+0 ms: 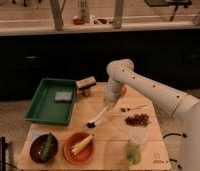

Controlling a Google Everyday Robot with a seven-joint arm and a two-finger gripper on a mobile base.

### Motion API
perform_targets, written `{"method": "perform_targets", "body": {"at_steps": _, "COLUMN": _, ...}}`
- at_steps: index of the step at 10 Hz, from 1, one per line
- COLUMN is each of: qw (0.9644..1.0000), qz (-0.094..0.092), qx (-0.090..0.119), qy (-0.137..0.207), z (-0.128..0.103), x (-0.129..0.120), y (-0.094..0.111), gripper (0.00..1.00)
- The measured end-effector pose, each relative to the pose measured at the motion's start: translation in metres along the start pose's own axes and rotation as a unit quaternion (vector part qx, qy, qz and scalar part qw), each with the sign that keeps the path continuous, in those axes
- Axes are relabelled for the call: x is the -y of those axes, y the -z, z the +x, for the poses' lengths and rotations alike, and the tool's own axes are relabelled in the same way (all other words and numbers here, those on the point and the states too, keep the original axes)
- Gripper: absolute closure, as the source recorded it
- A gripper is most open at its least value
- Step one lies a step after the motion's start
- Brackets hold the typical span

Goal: Place brush in table surface

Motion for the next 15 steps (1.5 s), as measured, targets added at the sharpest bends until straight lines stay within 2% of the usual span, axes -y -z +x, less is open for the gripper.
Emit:
{"method": "perform_targets", "body": {"at_steps": 2, "qw": 0.9998, "qz": -0.011, "qx": -0.001, "qy": 0.017, "z": -0.002, "x": -0.007, "y": -0.004, "gripper": 1.00}}
{"method": "perform_targets", "body": {"at_steps": 5, "qw": 0.9981, "qz": -0.040, "qx": -0.002, "qy": 0.047, "z": -0.003, "x": -0.019, "y": -0.017, "gripper": 1.00}}
{"method": "perform_targets", "body": {"at_steps": 8, "qw": 0.9941, "qz": -0.070, "qx": 0.006, "qy": 0.082, "z": -0.003, "x": -0.032, "y": -0.043, "gripper": 1.00}}
{"method": "perform_targets", "body": {"at_steps": 12, "qw": 0.9892, "qz": -0.092, "qx": 0.025, "qy": 0.111, "z": 0.006, "x": -0.046, "y": -0.080, "gripper": 1.00}}
{"method": "perform_targets", "body": {"at_steps": 15, "qw": 0.9861, "qz": -0.098, "qx": 0.040, "qy": 0.128, "z": 0.012, "x": -0.052, "y": -0.098, "gripper": 1.00}}
